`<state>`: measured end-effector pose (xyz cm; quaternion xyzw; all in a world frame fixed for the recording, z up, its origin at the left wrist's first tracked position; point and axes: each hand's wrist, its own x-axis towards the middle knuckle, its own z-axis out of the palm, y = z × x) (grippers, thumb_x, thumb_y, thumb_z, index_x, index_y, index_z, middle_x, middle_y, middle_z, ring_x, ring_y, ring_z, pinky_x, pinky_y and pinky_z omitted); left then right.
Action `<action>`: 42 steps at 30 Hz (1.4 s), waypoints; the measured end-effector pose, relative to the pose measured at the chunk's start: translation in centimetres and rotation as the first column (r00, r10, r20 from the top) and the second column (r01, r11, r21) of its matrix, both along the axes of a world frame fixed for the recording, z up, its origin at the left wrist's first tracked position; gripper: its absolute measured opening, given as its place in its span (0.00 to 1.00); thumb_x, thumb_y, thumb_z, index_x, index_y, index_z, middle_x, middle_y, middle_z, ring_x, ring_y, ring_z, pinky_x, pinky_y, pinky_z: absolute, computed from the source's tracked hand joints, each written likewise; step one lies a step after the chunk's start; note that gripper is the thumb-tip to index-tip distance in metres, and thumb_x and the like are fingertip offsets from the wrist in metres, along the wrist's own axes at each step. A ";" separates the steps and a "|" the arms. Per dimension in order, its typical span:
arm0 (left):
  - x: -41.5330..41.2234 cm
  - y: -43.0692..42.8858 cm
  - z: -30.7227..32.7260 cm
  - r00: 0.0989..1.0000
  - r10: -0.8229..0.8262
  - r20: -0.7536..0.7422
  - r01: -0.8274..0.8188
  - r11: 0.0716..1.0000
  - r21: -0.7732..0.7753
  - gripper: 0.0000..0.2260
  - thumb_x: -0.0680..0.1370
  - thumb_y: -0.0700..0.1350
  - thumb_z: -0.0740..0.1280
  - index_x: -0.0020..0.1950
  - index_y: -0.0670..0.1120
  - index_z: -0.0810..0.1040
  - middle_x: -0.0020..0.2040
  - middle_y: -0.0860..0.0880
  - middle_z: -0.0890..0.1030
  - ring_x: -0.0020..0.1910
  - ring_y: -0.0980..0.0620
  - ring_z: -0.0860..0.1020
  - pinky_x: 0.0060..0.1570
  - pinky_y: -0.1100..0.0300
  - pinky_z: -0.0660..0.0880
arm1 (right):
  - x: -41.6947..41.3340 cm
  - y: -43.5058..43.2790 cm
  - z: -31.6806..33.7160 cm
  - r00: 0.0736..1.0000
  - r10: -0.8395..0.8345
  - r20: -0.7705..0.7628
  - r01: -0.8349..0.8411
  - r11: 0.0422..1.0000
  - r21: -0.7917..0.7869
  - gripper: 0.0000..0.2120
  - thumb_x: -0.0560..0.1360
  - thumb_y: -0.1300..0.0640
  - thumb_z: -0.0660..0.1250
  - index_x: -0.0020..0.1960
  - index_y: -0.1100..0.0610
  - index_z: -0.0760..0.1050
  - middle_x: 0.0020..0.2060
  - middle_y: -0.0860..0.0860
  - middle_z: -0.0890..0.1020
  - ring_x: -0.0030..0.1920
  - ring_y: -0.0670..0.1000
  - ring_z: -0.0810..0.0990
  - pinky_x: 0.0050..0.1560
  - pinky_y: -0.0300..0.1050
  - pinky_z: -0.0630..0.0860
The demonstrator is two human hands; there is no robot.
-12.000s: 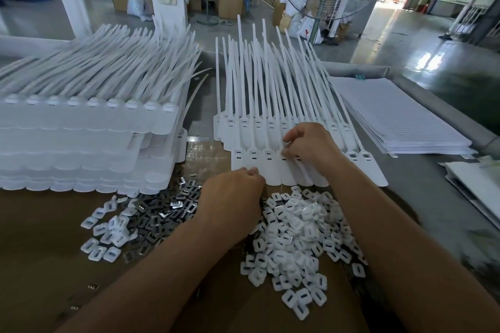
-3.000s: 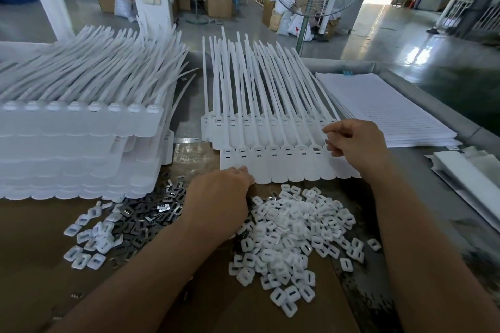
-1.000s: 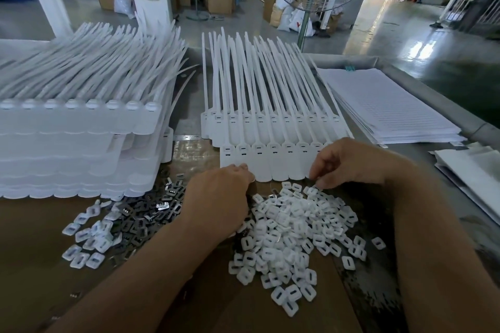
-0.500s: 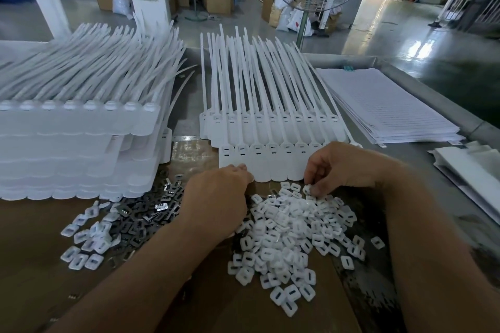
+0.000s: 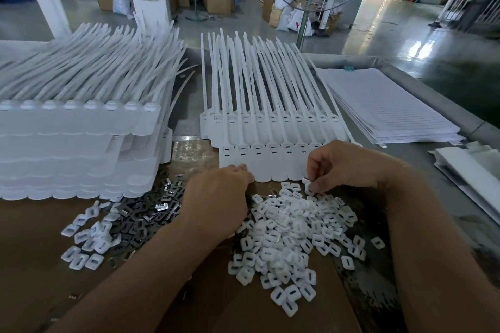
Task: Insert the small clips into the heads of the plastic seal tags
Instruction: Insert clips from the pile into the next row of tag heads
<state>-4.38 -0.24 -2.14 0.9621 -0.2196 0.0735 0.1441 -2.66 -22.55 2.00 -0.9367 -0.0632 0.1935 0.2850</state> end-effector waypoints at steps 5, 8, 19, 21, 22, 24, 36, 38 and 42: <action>0.0 0.0 -0.1 1.000 0.001 0.019 -0.001 1.000 -0.001 0.21 0.76 0.38 0.55 0.67 0.54 0.68 0.69 0.58 0.69 0.63 0.55 0.72 0.57 0.59 0.71 | 0.0 0.0 0.1 0.999 0.040 -0.022 -0.039 0.998 0.047 0.06 0.66 0.57 0.75 0.37 0.51 0.78 0.34 0.48 0.82 0.34 0.44 0.80 0.41 0.40 0.74; 0.0 -0.1 -0.2 1.000 0.006 0.023 -0.006 1.000 -0.001 0.21 0.76 0.38 0.55 0.66 0.54 0.70 0.66 0.57 0.71 0.62 0.55 0.73 0.56 0.59 0.72 | 0.0 0.0 -0.1 0.997 0.061 -0.049 -0.057 0.996 0.074 0.06 0.68 0.60 0.74 0.39 0.49 0.80 0.35 0.48 0.83 0.36 0.43 0.80 0.43 0.39 0.73; 0.1 -0.3 -0.4 1.000 0.013 0.020 -0.013 1.000 -0.004 0.22 0.76 0.38 0.55 0.68 0.54 0.68 0.68 0.57 0.70 0.63 0.55 0.72 0.56 0.60 0.71 | 0.3 -1.3 0.2 0.904 -0.303 0.300 0.230 0.939 0.254 0.08 0.73 0.63 0.68 0.40 0.50 0.78 0.34 0.44 0.80 0.34 0.39 0.77 0.34 0.31 0.69; 0.1 -0.4 -0.5 1.000 0.015 0.017 -0.015 1.000 0.000 0.22 0.76 0.38 0.55 0.68 0.54 0.68 0.68 0.57 0.70 0.63 0.55 0.72 0.57 0.59 0.71 | 1.0 -1.9 -0.3 0.815 -0.430 0.389 0.338 0.897 0.284 0.09 0.74 0.63 0.67 0.38 0.51 0.76 0.35 0.45 0.79 0.35 0.42 0.75 0.38 0.36 0.68; 0.1 -0.4 -0.5 1.000 0.014 0.018 -0.014 1.000 0.001 0.22 0.76 0.38 0.55 0.68 0.54 0.68 0.68 0.57 0.70 0.64 0.55 0.72 0.58 0.59 0.71 | 1.3 -2.2 -0.6 0.773 -0.481 0.414 0.380 0.873 0.306 0.09 0.74 0.63 0.66 0.39 0.51 0.76 0.35 0.45 0.78 0.35 0.42 0.74 0.39 0.37 0.68; 0.2 -0.4 -0.4 1.000 0.012 0.019 -0.012 1.000 0.000 0.22 0.76 0.38 0.55 0.68 0.54 0.68 0.68 0.57 0.70 0.64 0.55 0.71 0.58 0.59 0.71 | 1.8 -2.7 -1.1 0.711 -0.563 0.421 0.440 0.824 0.358 0.09 0.75 0.64 0.65 0.39 0.51 0.76 0.35 0.45 0.78 0.35 0.43 0.74 0.37 0.37 0.69; 0.2 -0.5 -0.1 1.000 0.003 0.012 -0.003 1.000 0.013 0.21 0.76 0.38 0.55 0.66 0.53 0.70 0.67 0.57 0.71 0.62 0.55 0.73 0.55 0.60 0.72 | 3.4 -4.2 -3.5 0.763 -0.511 0.395 0.493 0.856 0.156 0.11 0.74 0.60 0.66 0.36 0.48 0.76 0.33 0.42 0.75 0.36 0.41 0.71 0.34 0.37 0.64; 0.3 -0.5 0.0 1.000 0.001 0.010 -0.001 1.000 0.014 0.20 0.75 0.38 0.55 0.65 0.53 0.71 0.66 0.57 0.72 0.61 0.55 0.73 0.54 0.60 0.72 | 3.5 -4.2 -3.6 0.768 -0.505 0.393 0.491 0.859 0.144 0.12 0.73 0.60 0.66 0.34 0.46 0.75 0.33 0.42 0.75 0.36 0.41 0.71 0.34 0.38 0.64; 0.3 -0.5 0.0 1.000 0.004 0.003 -0.004 1.000 0.012 0.21 0.76 0.38 0.55 0.67 0.53 0.69 0.69 0.58 0.68 0.63 0.55 0.72 0.56 0.60 0.71 | 3.5 -4.2 -3.9 0.764 -0.507 0.398 0.489 0.858 0.155 0.09 0.73 0.61 0.67 0.36 0.49 0.78 0.32 0.42 0.76 0.34 0.41 0.71 0.33 0.36 0.63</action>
